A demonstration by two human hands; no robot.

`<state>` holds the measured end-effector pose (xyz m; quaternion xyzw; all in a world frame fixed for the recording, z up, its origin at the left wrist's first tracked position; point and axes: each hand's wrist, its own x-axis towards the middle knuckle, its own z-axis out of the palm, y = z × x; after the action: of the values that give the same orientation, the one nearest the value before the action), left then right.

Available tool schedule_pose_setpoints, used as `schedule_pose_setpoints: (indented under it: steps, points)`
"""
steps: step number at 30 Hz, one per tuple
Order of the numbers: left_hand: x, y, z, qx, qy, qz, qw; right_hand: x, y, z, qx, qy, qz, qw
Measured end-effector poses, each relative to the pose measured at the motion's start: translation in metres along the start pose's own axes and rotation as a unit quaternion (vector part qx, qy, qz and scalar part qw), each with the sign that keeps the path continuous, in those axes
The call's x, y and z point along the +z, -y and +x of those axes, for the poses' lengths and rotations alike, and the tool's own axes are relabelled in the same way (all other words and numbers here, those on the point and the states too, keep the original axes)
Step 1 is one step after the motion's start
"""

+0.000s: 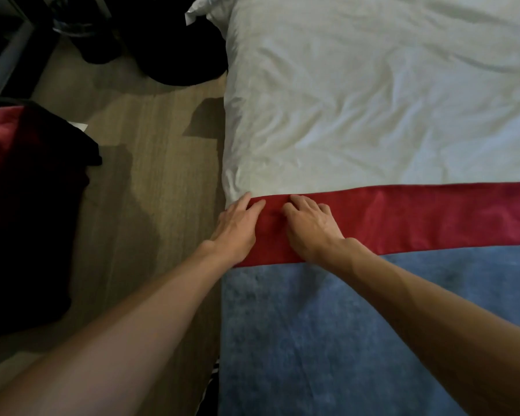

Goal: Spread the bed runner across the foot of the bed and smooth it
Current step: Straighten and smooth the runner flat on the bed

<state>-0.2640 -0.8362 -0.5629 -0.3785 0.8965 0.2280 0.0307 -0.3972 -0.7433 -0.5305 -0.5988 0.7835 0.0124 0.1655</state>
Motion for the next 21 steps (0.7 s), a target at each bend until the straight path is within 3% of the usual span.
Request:
schedule_pose_setpoints:
  steps: [5, 10, 13, 17, 21]
  points:
    - [-0.008, 0.009, 0.034, 0.01, -0.048, 0.011, 0.999, -0.002, -0.01, 0.029, 0.047, -0.076, 0.008, 0.996]
    - [-0.013, 0.02, 0.048, 0.031, -0.061, 0.025, 0.997, -0.005, -0.015, 0.05, 0.066, -0.102, 0.025, 0.992]
    - [-0.02, 0.022, 0.059, 0.002, -0.096, 0.017, 0.995, -0.008, -0.014, 0.064, 0.082, -0.127, 0.023, 0.988]
    - [-0.022, 0.019, 0.063, -0.01, -0.052, 0.071, 0.996, 0.006, 0.003, 0.065, 0.129, -0.122, 0.03, 0.984]
    - [-0.025, 0.002, 0.059, 0.097, -0.083, 0.115, 0.985, 0.017, 0.015, 0.042, 0.15, -0.136, 0.07, 0.977]
